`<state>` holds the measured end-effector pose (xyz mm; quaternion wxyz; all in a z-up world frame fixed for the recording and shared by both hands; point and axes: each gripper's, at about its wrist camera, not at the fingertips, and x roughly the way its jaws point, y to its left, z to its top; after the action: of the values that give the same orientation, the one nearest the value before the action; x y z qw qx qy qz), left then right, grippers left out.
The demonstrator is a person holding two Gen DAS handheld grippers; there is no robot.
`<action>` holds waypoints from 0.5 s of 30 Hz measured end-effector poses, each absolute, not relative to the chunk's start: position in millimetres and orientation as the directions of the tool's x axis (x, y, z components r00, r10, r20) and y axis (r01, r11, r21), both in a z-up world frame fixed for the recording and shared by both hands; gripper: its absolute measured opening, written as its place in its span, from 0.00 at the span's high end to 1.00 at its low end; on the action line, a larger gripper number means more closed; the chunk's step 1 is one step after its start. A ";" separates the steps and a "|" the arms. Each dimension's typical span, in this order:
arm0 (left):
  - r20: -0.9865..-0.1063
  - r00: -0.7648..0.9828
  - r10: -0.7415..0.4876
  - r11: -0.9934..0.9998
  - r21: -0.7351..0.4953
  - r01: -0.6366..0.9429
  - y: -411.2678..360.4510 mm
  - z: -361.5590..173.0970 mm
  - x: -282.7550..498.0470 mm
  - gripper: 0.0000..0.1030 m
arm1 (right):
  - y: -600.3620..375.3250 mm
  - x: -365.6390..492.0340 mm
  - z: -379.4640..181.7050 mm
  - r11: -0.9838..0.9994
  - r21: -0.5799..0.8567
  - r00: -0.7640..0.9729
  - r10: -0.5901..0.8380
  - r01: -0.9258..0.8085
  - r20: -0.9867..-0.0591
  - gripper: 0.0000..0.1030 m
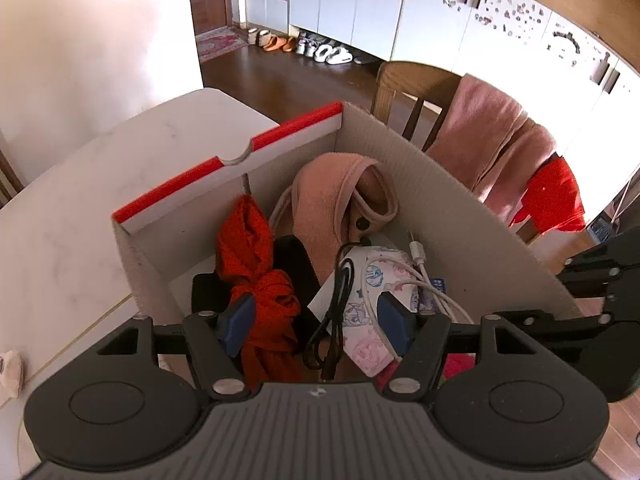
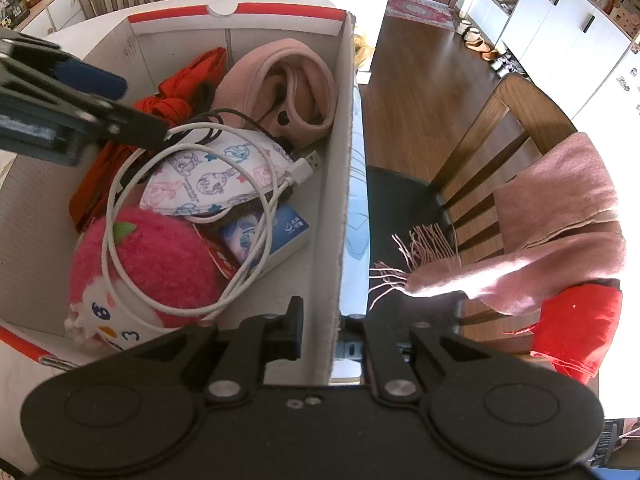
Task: Organize objects
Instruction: 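Lower the black cable into the box and open the left gripper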
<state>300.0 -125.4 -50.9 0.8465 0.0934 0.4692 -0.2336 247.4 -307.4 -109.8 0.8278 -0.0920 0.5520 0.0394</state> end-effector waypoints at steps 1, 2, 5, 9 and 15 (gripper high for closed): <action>-0.831 0.455 -0.320 0.873 -0.071 0.483 -122.0 -46.0 296.8 0.36 | -307.4 247.7 -109.7 0.980 -0.108 0.387 -0.036 -0.166 -0.921 0.90; -0.827 0.458 -0.327 0.873 -0.078 0.481 -118.8 -41.9 294.6 0.36 | -307.4 247.6 -110.0 0.980 -0.108 0.386 -0.036 -0.166 -0.922 0.89; -0.810 0.481 -0.335 0.884 -0.094 0.458 -103.9 -28.2 288.8 0.36 | -307.3 248.2 -109.7 0.980 -0.111 0.384 -0.039 -0.167 -0.922 0.89; -0.775 0.528 -0.348 0.899 -0.117 0.422 -72.7 -8.8 282.2 0.31 | -308.0 248.0 -109.5 0.980 -0.111 0.381 -0.040 -0.167 -0.924 0.88; -0.751 0.596 -0.285 0.942 -0.106 0.317 -5.2 4.5 278.8 0.26 | -306.5 249.7 -108.9 0.978 -0.123 0.372 -0.052 -0.170 -0.927 0.88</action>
<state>278.8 -5.2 4.5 0.8931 0.0191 0.4167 -0.1686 249.7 -306.5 -108.9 0.8223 -0.0990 0.5592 0.0358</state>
